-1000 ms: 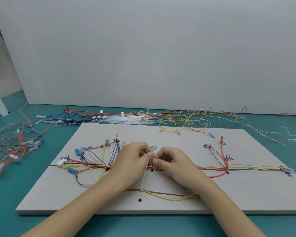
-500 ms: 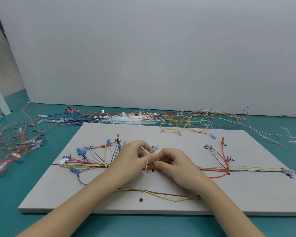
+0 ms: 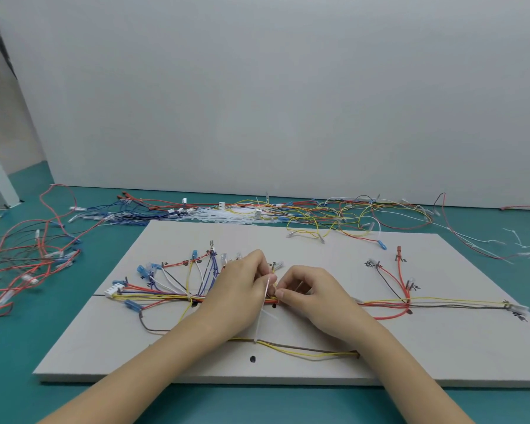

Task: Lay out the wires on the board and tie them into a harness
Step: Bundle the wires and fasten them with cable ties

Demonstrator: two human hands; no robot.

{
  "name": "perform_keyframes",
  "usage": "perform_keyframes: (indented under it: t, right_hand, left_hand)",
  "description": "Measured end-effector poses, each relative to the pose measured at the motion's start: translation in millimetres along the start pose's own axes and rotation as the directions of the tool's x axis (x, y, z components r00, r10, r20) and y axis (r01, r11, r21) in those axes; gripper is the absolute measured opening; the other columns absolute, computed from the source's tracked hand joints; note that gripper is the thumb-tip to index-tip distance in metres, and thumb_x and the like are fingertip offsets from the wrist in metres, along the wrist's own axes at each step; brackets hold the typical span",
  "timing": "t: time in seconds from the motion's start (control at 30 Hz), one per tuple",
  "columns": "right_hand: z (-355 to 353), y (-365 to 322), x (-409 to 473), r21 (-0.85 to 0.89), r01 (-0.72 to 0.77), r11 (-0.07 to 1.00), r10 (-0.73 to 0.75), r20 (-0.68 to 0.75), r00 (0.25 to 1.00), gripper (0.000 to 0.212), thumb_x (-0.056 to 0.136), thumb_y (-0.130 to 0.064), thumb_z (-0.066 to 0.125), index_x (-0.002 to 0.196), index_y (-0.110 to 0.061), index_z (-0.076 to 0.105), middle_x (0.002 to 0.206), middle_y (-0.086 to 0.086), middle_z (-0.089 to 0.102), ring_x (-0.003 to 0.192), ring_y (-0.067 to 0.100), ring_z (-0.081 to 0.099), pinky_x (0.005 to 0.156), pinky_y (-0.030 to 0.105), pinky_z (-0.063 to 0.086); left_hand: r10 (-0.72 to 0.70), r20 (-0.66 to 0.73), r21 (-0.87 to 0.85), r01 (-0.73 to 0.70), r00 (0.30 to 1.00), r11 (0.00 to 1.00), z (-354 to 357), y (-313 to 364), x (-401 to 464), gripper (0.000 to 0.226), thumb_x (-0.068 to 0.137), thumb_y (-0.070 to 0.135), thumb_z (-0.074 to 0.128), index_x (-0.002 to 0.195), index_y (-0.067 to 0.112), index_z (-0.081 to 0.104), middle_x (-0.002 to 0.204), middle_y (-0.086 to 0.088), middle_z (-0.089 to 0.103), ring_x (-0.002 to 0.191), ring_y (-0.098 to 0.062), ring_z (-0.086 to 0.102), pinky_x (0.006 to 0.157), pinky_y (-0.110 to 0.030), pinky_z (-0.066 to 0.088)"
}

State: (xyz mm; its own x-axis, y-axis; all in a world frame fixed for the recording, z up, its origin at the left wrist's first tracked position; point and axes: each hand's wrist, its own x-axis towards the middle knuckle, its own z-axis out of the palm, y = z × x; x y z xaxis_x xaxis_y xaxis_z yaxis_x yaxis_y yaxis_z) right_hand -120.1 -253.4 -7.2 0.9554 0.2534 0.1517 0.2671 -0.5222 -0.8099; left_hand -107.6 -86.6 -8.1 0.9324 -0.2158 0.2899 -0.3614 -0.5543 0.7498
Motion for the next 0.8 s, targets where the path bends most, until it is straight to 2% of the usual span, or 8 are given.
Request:
perform_keyframes:
  t: [0.13, 0.3, 0.47, 0.63, 0.8]
  right_hand:
    - [-0.4, 1.2, -0.4, -0.008, 0.002, 1.0, -0.002, -0.003, 1.0, 0.007, 0.088, -0.015, 0.067, 0.081, -0.014, 0.068, 0.079, 0.006, 0.07, 0.066, 0.01, 0.053, 0.065, 0.025, 0.043]
    - [0.2, 0.8, -1.3, -0.008, 0.006, 1.0, -0.006, 0.004, 1.0, 0.01, 0.089, -0.015, 0.067, 0.079, -0.02, 0.067, 0.076, -0.001, 0.069, 0.065, 0.007, 0.053, 0.065, 0.023, 0.043]
    - [-1.5, -1.3, -1.3, 0.036, 0.003, 0.999, -0.003, 0.008, 1.0, 0.008, 0.087, -0.012, 0.068, 0.079, -0.013, 0.069, 0.08, 0.005, 0.073, 0.069, 0.016, 0.059, 0.067, 0.03, 0.047]
    - [-0.9, -1.6, -1.2, 0.058, -0.03, 0.998, 0.03, -0.001, 1.0, 0.005, 0.085, -0.012, 0.07, 0.08, -0.01, 0.071, 0.08, 0.009, 0.073, 0.062, 0.011, 0.052, 0.06, 0.026, 0.041]
    - [-0.4, -1.2, -1.4, 0.062, -0.048, 0.997, 0.049, -0.016, 0.999, 0.005, 0.083, -0.012, 0.072, 0.078, -0.01, 0.072, 0.074, 0.005, 0.071, 0.055, 0.004, 0.048, 0.055, 0.018, 0.037]
  left_hand:
    - [0.019, -0.027, -0.034, -0.02, 0.999, 0.999, 1.4, 0.8, -3.0, 0.019, 0.089, 0.014, 0.06, 0.074, 0.024, 0.054, 0.065, 0.007, 0.068, 0.067, -0.014, 0.063, 0.07, -0.043, 0.052]
    - [0.086, -0.074, 0.046, -0.083, 0.994, 0.995, 0.9, 1.7, -7.0, 0.015, 0.087, 0.019, 0.062, 0.075, 0.024, 0.056, 0.068, 0.009, 0.065, 0.071, -0.015, 0.062, 0.068, -0.042, 0.05]
    - [0.14, -0.054, 0.102, -0.134, 0.989, 0.986, 3.1, 6.4, -11.8, 0.015, 0.091, 0.017, 0.057, 0.079, 0.024, 0.051, 0.072, 0.008, 0.063, 0.076, -0.021, 0.059, 0.069, -0.044, 0.048]
    - [0.152, -0.065, 0.148, -0.142, 0.986, 0.979, 3.1, 9.0, -13.6, 0.013, 0.092, 0.017, 0.056, 0.081, 0.021, 0.051, 0.076, 0.006, 0.063, 0.079, -0.023, 0.057, 0.071, -0.044, 0.047]
    - [0.148, -0.077, 0.188, -0.131, 0.986, 0.973, 3.5, 10.8, -14.8, 0.011, 0.094, 0.018, 0.055, 0.084, 0.019, 0.05, 0.079, 0.002, 0.063, 0.08, -0.024, 0.055, 0.073, -0.044, 0.045]
